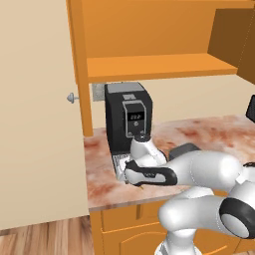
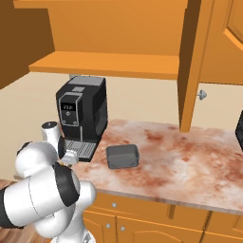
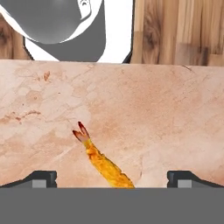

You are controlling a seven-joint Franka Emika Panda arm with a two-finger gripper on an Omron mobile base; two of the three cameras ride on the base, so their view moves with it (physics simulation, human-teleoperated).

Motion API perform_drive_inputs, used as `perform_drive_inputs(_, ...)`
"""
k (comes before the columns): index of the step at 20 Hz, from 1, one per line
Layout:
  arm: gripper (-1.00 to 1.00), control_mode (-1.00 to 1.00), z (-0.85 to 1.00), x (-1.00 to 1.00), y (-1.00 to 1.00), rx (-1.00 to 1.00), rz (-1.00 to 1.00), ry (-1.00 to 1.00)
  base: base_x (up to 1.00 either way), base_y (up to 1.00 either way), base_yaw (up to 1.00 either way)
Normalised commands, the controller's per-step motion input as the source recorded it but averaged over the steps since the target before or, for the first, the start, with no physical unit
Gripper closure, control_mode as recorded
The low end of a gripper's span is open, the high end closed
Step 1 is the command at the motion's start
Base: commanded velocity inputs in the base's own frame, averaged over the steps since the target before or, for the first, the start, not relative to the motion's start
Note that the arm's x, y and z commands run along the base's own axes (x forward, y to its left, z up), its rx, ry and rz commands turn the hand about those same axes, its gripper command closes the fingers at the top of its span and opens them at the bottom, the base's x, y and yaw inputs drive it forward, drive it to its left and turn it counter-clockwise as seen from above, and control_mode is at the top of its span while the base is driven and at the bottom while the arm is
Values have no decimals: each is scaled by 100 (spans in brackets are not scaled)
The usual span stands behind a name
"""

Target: Retrieve the tupperware from the cabinet, then place the raw meat into the tupperware to avoid contamination.

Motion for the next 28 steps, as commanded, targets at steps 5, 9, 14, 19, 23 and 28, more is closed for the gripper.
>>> perform_drive_inputs(5,-100,-100,-14,0,0,0,0,2,0,0,0)
perform_drive_inputs(9,-100,-100,-12,0,0,0,0,1,0,0,0)
perform_drive_inputs(14,-100,-100,-16,5,0,0,0,0,0,0,0)
perform_drive_inputs(19,-100,-100,-21,11,0,0,0,0,0,0,0)
perform_drive_inputs(23,-100,-100,-20,14,0,0,0,0,0,0,0)
perform_drive_inputs(28,-100,-100,-19,10,0,0,0,0,0,0,0)
